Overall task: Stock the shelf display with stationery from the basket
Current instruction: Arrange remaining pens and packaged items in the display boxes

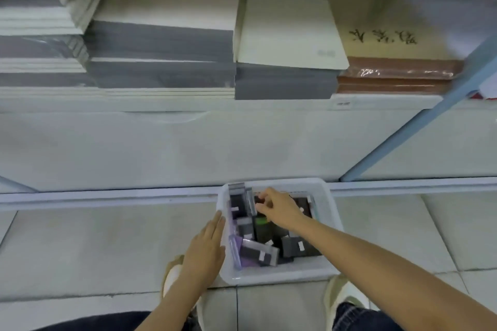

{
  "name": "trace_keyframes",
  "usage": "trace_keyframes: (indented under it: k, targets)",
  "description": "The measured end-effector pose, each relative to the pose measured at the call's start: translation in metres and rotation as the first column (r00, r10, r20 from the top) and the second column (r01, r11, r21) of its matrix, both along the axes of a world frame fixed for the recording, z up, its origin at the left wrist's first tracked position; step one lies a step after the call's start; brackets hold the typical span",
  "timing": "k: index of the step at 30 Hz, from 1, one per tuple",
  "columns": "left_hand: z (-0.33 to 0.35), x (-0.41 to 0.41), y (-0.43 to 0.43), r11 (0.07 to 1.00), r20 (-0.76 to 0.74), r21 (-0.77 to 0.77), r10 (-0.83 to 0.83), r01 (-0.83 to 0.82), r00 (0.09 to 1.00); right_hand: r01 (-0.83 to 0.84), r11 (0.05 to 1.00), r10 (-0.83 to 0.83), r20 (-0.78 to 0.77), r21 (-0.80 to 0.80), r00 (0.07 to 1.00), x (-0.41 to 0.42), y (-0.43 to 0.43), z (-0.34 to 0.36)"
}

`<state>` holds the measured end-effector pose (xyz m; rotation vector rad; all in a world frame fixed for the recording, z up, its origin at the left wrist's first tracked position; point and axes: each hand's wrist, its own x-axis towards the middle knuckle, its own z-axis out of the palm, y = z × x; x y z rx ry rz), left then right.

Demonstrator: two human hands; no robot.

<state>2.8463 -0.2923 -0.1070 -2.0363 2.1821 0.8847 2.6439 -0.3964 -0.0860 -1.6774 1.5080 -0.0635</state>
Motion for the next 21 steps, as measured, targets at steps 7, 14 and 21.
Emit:
trace_keyframes:
  k: [7,14,21]
  targets:
    - [-0.015,0.003,0.001,0.974,-0.157,-0.209,0.056,-0.089,0.986,0.143,0.982,-0.144,-0.004,-0.126,0.99,0.027,-0.001,-0.053]
    - [0.001,-0.008,-0.03,0.879,-0.536,-0.065,0.369,-0.473,0.759,0.065,0.997,-0.045,0.359,-0.042,0.932,0.02,0.005,-0.035]
    - [-0.004,-0.015,-0.038,0.708,-0.653,0.218,0.617,-0.672,0.439,-0.044,0.997,0.008,0.46,0.067,0.888,0.037,0.024,-0.034]
